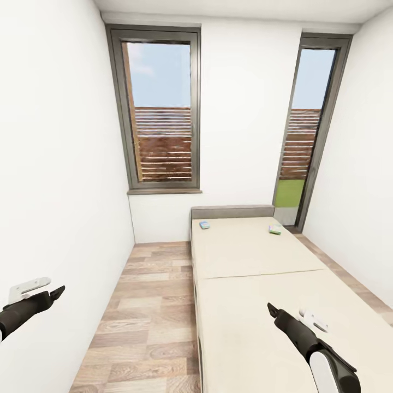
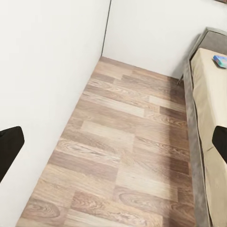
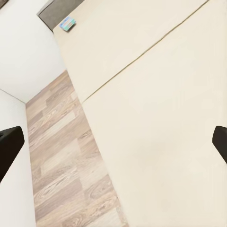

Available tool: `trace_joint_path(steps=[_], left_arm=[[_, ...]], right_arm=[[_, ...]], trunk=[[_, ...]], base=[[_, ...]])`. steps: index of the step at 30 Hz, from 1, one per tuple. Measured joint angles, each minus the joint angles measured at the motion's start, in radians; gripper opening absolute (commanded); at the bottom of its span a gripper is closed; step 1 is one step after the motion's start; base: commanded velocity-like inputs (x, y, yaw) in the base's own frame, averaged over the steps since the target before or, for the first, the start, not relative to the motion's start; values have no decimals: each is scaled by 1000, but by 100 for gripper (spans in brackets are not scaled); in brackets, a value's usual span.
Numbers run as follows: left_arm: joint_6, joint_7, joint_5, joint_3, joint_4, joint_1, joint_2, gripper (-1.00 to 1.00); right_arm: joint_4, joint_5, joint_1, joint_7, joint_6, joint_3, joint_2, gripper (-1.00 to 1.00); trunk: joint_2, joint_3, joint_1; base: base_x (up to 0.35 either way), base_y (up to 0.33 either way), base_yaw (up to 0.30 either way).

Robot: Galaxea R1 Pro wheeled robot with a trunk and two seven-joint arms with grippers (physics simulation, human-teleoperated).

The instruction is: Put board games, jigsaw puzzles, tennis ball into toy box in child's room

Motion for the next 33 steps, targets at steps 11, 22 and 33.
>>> trace_joint_path(steps=[11,22,33], left_arm=[[2,0,0,0,0,0,0,100],[1,0,0,0,0,0,0,100],[1,0,0,1,-1,0,0,100]], right_arm=[[0,0,0,0,0,-1,-1,100],[0,0,0,1,0,-1,-1,100],[0,0,0,1,0,-1,-1,100]], trunk=[[0,0,0],[0,1,0],[0,8,0]], base=[[33,90,-4],[45,75,-15],[2,7,-120]])
